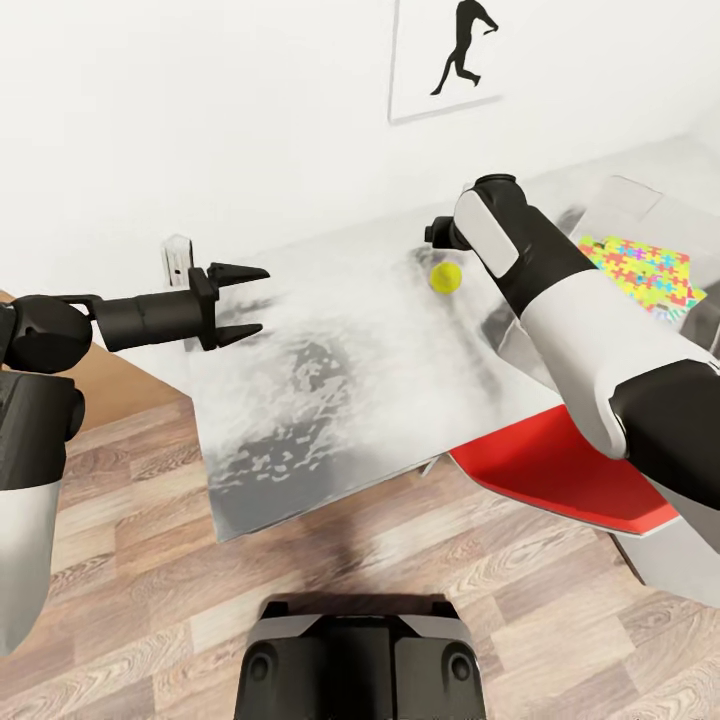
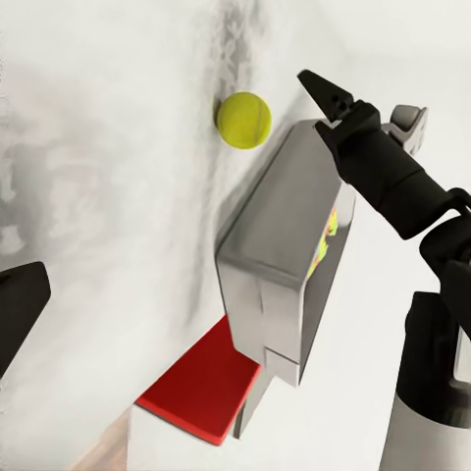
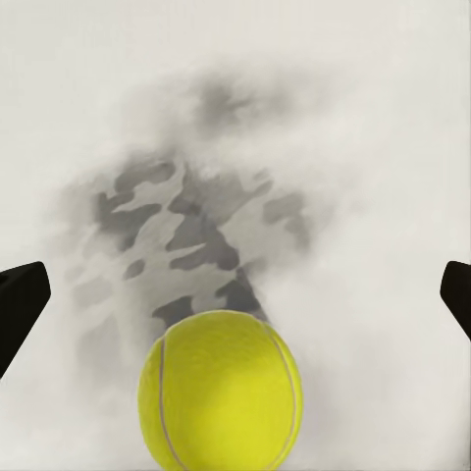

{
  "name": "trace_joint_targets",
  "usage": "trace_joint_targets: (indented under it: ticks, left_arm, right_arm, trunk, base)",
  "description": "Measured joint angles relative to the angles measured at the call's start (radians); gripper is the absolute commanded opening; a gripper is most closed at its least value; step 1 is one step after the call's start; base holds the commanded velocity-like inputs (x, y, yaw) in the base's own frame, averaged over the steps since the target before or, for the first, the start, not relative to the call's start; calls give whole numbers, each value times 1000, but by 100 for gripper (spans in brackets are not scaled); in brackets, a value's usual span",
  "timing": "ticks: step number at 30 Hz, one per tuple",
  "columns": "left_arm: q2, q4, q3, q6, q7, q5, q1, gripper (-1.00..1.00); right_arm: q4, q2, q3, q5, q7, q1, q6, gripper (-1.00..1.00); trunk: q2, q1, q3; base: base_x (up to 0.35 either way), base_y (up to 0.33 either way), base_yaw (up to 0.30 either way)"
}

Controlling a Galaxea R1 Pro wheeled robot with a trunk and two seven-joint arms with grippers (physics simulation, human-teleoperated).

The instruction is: Put all the toys in the child's room - the three board games (two on the bed and one on the table), the two jigsaw puzzles on the table, and the tennis ball on the table - inside the toy box on the table in the child's room.

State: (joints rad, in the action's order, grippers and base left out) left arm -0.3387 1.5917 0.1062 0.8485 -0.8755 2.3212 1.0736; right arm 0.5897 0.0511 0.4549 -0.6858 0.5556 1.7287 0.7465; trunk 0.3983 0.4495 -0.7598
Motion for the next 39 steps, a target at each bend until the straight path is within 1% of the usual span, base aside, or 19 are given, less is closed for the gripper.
trace_joint_targets:
  ticks: [39]
  left_arm:
    - [0, 2, 1, 0, 1, 0, 4, 100]
  right_arm:
    - [0, 2, -4, -2, 0, -3, 1, 100]
  trunk:
    - [0, 0, -62]
  base:
    - [0, 0, 0]
